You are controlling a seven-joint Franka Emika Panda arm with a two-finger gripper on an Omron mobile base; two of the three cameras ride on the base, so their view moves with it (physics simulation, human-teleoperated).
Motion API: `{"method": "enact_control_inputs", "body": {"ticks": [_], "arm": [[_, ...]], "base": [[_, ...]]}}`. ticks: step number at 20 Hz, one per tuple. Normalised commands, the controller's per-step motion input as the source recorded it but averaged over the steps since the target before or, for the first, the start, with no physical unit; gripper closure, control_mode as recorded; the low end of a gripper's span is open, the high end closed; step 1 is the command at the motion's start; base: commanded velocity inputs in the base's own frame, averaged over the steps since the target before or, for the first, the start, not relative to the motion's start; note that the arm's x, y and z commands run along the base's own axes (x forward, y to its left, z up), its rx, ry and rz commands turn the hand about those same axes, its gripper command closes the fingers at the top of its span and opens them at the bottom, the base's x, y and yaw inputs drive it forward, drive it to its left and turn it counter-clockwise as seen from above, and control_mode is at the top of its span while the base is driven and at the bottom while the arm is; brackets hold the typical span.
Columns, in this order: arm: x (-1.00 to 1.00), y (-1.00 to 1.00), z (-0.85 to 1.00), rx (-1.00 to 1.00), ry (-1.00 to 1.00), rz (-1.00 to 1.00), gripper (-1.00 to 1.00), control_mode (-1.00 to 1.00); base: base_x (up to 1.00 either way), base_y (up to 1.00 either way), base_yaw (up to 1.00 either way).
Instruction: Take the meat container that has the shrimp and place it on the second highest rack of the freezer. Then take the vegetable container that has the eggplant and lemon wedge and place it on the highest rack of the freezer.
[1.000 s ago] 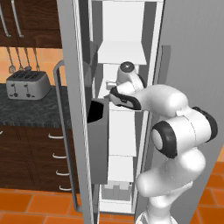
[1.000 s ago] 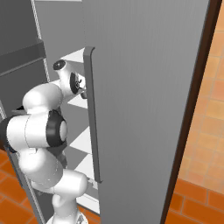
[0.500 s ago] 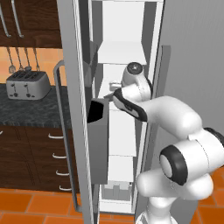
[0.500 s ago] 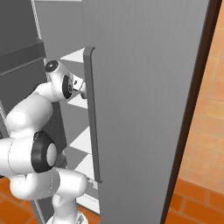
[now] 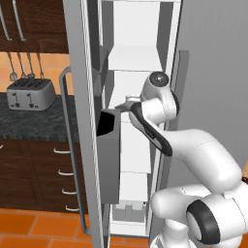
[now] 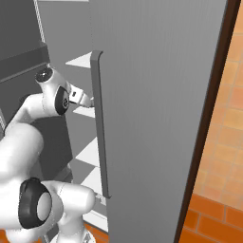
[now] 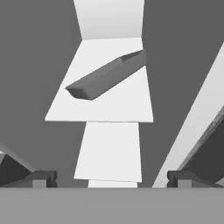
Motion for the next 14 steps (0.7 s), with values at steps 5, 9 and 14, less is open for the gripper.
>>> {"method": "enact_control_inputs", "body": {"ticks": [5,9,14], "arm": [[-0.91,0.0,-0.11,0.02,0.0,0.04,-1.0,-1.0],[-0.93,0.0,-0.33,0.03,0.07,0.1,-1.0,-1.0],[-0.79,0.0,-0.12,0.0,0.1,0.1,-1.0,-1.0]], "base": [[0.0,0.0,0.0],[0.0,0.0,0.0],[0.0,0.0,0.0]]}}
